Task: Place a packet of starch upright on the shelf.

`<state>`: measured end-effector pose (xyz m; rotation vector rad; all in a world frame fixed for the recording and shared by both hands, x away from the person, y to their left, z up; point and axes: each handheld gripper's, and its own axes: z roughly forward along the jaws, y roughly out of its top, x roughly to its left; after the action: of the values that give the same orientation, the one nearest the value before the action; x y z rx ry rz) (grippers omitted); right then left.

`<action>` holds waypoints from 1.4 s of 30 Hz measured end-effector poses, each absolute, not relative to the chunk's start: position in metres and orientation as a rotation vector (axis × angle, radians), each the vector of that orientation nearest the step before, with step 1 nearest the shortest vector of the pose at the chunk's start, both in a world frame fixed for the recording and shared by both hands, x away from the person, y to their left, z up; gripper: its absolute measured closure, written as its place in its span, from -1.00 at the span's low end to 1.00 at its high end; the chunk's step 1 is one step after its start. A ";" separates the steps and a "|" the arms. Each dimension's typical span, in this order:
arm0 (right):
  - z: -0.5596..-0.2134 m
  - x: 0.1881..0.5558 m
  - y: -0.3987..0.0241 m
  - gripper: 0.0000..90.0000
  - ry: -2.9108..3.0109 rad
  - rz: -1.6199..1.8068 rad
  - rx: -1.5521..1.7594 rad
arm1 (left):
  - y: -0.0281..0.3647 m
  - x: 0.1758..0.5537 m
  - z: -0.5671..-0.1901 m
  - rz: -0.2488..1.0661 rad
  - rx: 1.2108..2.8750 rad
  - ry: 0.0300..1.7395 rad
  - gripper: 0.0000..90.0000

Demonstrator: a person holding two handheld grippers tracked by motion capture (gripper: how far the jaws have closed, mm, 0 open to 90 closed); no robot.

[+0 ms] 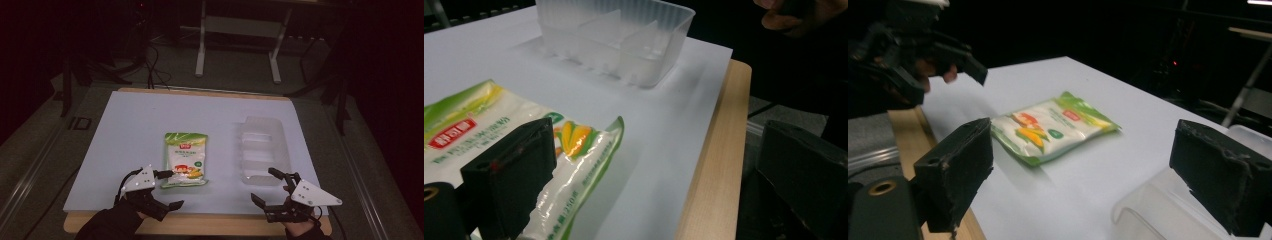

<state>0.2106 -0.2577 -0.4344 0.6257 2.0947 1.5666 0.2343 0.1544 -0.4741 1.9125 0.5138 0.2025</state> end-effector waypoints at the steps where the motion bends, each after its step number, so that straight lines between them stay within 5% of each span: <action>1: -0.435 0.211 -0.258 -0.77 2.099 1.568 0.629 | 0.155 0.236 -0.472 0.210 1.904 0.514 -0.93; 23: -0.434 0.210 -0.254 -0.76 2.093 1.592 0.615 | 0.172 0.301 -0.454 0.338 1.888 0.644 -0.91; 26: -0.435 0.212 -0.257 -0.39 2.139 1.571 0.628 | 0.178 0.321 -0.460 0.335 1.873 0.710 -0.91; 42: -0.429 0.204 -0.258 -0.35 2.083 1.515 0.604 | 0.183 0.379 -0.488 0.329 1.889 0.966 -0.71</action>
<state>0.2043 -0.2584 -0.4290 0.6036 2.0832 1.5152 0.3793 0.1825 -0.4876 1.8886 0.9660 0.3293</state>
